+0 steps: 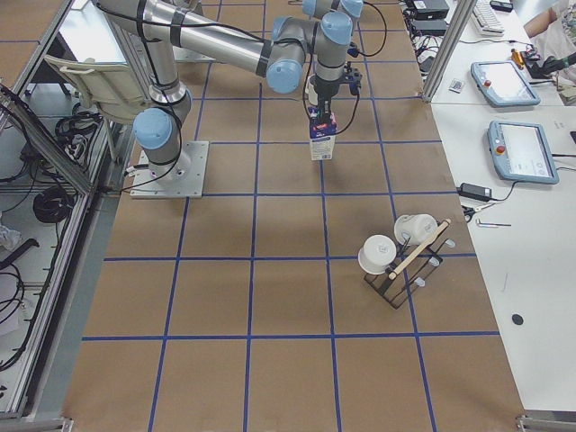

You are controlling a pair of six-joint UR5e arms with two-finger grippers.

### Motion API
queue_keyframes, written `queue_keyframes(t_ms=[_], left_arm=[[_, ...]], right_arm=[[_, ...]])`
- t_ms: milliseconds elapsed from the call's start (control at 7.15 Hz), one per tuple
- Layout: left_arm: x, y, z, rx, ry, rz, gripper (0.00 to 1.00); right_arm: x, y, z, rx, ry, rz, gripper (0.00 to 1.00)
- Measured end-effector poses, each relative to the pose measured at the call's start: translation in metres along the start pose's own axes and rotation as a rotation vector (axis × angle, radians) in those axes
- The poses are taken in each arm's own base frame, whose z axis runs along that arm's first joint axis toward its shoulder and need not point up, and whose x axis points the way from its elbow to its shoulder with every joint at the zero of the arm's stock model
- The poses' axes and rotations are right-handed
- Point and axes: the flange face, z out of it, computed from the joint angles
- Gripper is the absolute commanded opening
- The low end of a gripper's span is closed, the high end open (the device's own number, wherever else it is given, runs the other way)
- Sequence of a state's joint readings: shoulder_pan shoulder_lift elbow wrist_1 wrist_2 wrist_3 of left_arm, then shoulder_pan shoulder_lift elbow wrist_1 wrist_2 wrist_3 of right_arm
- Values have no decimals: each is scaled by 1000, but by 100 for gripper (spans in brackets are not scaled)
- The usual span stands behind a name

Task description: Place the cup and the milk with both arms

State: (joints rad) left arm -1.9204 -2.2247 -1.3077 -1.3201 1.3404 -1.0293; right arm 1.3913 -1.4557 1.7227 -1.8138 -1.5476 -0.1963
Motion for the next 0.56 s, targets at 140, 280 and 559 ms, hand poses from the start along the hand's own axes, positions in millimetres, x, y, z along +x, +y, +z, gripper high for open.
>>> queue_keyframes(t_ms=[140, 280, 559], left_arm=[[0, 0, 2, -3, 1, 4, 100], [0, 1, -4, 4, 10, 10, 100], [-6, 1, -50, 66, 46, 42, 100]], right_arm=[[0, 0, 0, 0, 0, 0, 16], [0, 0, 0, 0, -1, 0, 17], [-3, 0, -1, 3, -9, 9, 18]])
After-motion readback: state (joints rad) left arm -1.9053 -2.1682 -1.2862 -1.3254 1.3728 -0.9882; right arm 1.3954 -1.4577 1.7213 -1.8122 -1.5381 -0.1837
